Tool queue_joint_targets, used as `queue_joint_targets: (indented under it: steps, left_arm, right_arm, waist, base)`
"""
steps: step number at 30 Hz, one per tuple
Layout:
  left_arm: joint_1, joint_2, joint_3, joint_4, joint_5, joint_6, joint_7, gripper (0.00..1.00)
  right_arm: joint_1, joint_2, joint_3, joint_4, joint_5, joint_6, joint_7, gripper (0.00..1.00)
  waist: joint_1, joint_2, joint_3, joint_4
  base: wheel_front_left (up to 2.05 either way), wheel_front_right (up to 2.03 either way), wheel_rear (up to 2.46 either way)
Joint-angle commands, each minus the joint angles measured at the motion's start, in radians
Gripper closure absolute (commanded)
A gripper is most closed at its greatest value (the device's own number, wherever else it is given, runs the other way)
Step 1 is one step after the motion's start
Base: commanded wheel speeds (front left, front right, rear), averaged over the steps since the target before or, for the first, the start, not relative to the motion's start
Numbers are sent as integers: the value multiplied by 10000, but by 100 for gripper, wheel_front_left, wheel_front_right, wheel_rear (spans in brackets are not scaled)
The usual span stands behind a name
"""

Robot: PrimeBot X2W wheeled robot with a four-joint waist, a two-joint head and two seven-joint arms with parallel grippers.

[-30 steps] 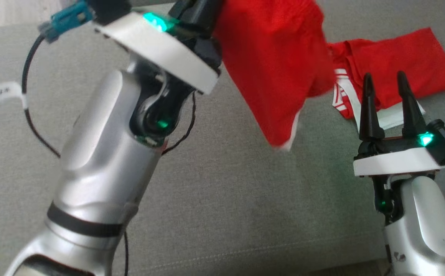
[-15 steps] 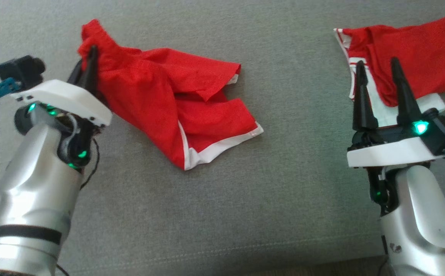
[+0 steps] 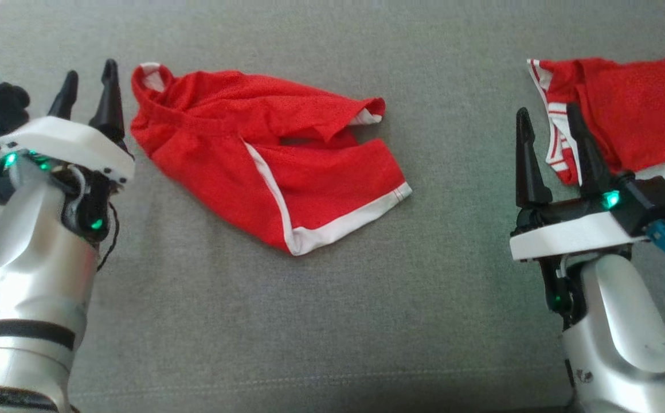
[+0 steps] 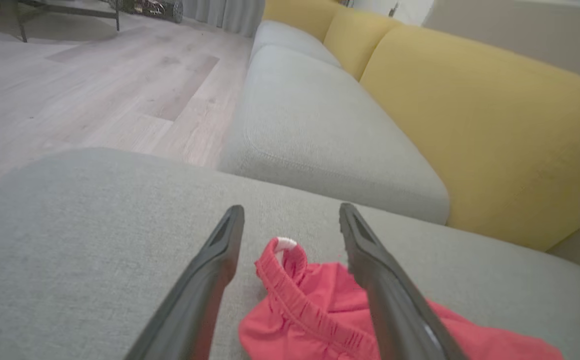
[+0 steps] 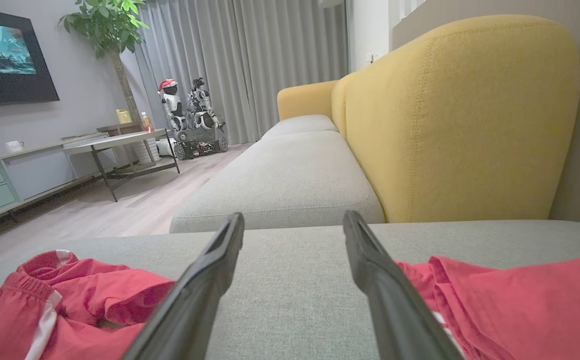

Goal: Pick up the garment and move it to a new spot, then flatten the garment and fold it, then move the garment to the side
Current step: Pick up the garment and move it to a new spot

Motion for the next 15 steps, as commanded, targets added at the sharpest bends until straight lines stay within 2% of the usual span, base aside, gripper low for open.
queue_joint_targets:
  steps: [1,7,15]
  left_arm:
    - [-141,486,513,-497,25,-62,-115,0]
    - [1423,180,1685,-2536,405,-104,-123,0]
    - [4853,-1092,3065,-5728,1492,24,-124,0]
  right_arm:
    - [-35,39,180,-209,-72,-7,-64,0]
    - [504,39,99,79,-195,-7,-64,0]
    - [1441,39,-55,237,-82,-7,-64,0]
  waist:
    - [0,0,-316,228]
    - [0,0,-1084,715]
    - [0,0,-1729,1151]
  base:
    - [0,0,0]
    - [0,0,0]
    - [0,0,0]
